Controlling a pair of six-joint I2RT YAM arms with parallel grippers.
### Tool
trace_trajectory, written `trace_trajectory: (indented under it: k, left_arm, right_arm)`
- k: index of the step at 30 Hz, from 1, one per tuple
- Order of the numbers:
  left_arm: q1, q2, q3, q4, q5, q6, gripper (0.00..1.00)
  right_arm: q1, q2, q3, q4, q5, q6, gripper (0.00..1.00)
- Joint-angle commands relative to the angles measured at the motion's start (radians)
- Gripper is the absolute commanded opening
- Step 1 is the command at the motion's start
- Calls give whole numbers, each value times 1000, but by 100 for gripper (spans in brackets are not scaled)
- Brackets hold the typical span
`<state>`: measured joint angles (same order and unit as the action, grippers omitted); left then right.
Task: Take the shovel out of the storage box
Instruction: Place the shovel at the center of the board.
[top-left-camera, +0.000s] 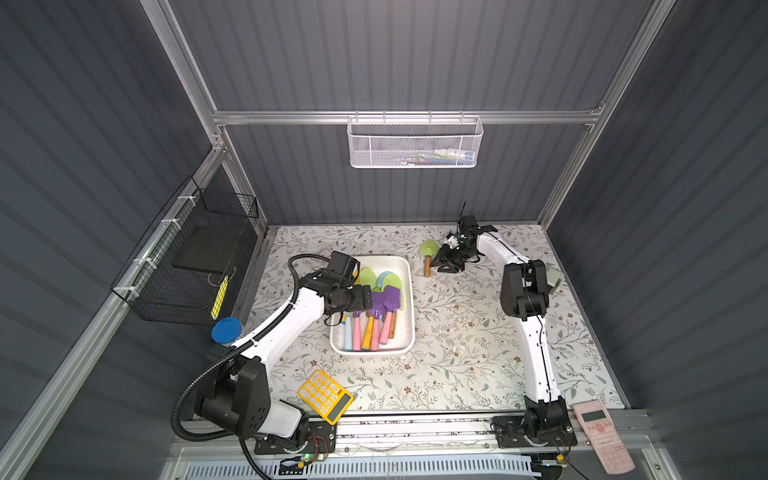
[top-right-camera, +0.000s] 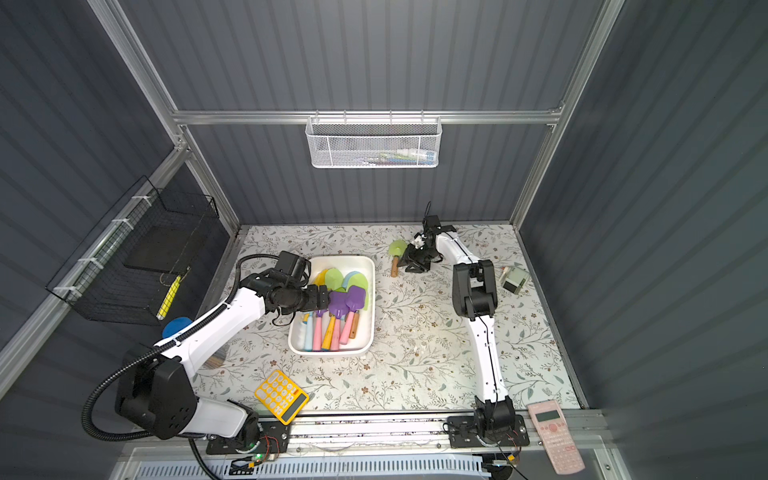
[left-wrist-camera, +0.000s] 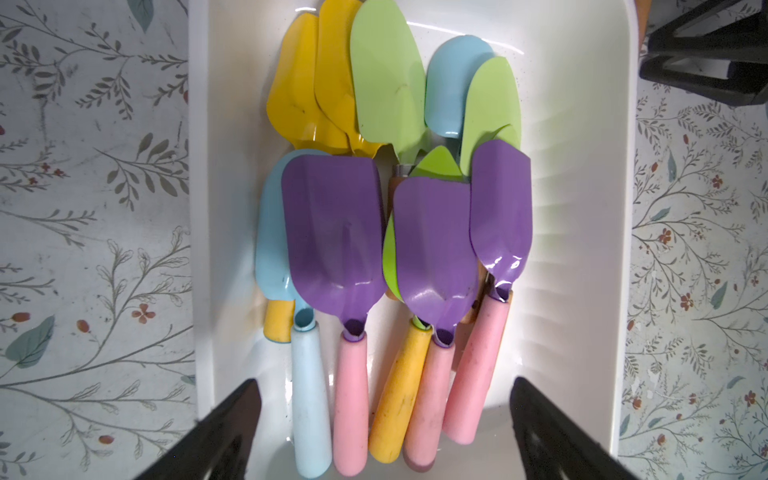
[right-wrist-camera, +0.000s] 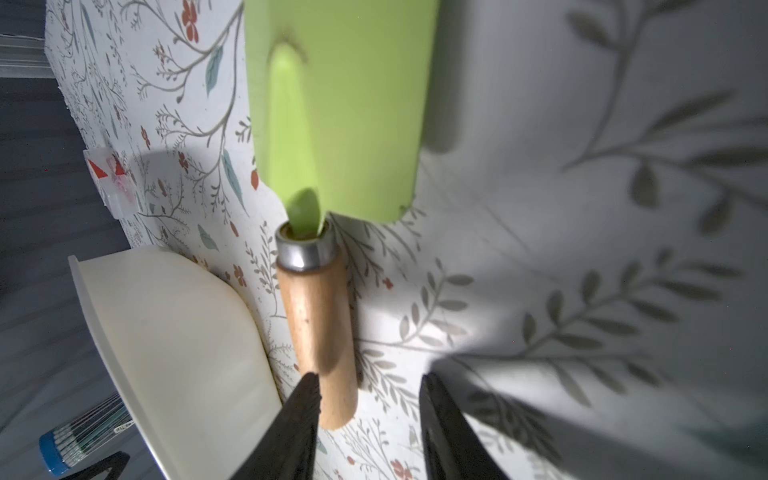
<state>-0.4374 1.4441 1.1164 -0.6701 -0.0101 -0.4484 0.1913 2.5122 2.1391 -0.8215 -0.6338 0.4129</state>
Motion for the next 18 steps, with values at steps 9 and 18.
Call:
trace_trajectory:
  k: [9,18]
  left_arm:
    - [-3,69,47,-54,-47,71,77]
    - [-178,204,128,-64,-129,16,60]
  right_arm:
    - [14,-543,-556,228,82,50,54]
    - [153,-913,-880,268,319,71,52]
